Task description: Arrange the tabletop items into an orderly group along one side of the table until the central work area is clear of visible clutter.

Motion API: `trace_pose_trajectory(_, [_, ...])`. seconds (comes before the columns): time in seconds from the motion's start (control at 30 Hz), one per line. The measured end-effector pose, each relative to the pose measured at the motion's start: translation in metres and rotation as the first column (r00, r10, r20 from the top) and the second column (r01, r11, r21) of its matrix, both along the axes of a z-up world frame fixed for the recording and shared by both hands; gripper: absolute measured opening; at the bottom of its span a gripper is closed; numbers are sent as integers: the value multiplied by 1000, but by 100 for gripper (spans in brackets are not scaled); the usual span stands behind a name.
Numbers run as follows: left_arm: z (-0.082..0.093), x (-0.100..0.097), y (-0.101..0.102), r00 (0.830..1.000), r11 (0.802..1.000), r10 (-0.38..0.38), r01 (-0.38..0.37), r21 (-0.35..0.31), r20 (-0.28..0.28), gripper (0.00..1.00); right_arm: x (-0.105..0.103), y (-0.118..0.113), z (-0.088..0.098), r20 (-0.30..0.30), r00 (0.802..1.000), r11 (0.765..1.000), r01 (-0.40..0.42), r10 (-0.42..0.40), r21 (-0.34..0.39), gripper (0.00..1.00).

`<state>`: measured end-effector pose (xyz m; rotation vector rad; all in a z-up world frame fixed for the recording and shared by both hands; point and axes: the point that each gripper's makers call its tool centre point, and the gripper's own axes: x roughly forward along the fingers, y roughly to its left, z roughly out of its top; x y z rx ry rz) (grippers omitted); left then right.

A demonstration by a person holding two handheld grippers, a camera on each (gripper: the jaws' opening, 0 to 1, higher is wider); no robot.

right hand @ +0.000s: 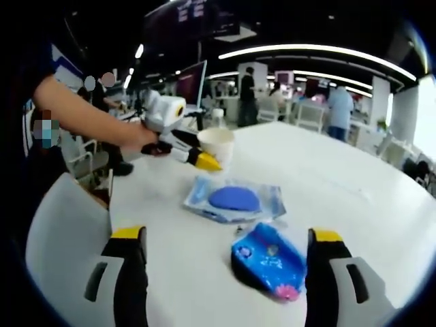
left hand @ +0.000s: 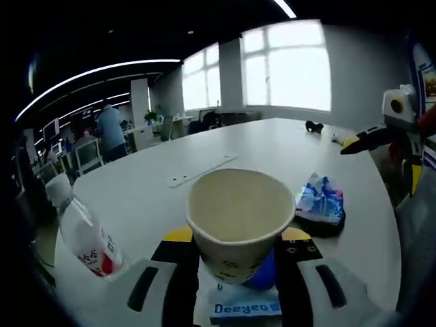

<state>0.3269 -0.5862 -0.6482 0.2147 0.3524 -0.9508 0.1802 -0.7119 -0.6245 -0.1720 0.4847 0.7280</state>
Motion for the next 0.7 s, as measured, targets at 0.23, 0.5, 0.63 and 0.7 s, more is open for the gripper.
trace_pose_trajectory(0.23, [-5,10,-4,1000,1000,3,-3,6,-7,43,0,-3,-5,-15,1000,1000,5,-5,-2,95])
trace_pose_trajectory(0.5, [-9,21,-1,1000,1000,19,-19,10,-12,43,-2,-7,-13,-37,999,1000,14,-15,-8,95])
trace_pose_trajectory(0.63, [-11,26,2,999,999,34,-34,10,-16,43,-1,-8,-14,-36,999,1000,15,-15,-10,95])
trace_pose_trajectory(0.7, [-12,28,2,999,999,35,-35,13,-16,43,-1,-8,-14,-39,999,1000,14,-14,-14,95])
